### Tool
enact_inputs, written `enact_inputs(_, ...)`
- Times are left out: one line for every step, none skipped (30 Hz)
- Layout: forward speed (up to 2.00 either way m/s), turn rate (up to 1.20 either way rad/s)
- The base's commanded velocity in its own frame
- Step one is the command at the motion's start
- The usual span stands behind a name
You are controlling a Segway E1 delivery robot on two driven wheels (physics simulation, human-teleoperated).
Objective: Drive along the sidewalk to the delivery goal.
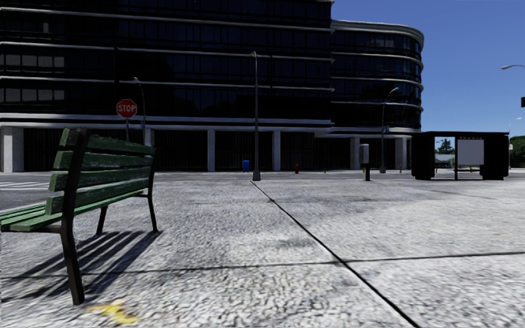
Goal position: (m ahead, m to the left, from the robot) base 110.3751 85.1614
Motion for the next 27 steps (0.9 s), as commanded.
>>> enact_inputs(2.00,0.00)
enact_inputs(2.00,0.00)
enact_inputs(2.00,0.00)
enact_inputs(2.00,0.00)
enact_inputs(2.00,0.00)
enact_inputs(2.00,0.00)
enact_inputs(2.00,0.00)
enact_inputs(2.00,0.00)
enact_inputs(2.00,0.00)
enact_inputs(2.00,0.00)
enact_inputs(2.00,0.00)
enact_inputs(2.00,0.00)
enact_inputs(2.00,0.00)
enact_inputs(2.00,0.00)
enact_inputs(2.00,0.00)
enact_inputs(2.00,0.00)
enact_inputs(2.00,0.00)
enact_inputs(2.00,0.00)
enact_inputs(2.00,0.00)
enact_inputs(2.00,0.00)
enact_inputs(2.00,0.00)
enact_inputs(2.00,0.00)
enact_inputs(2.00,0.00)
enact_inputs(2.00,0.00)
enact_inputs(2.00,0.00)
enact_inputs(2.00,0.00)
enact_inputs(2.00,0.00)
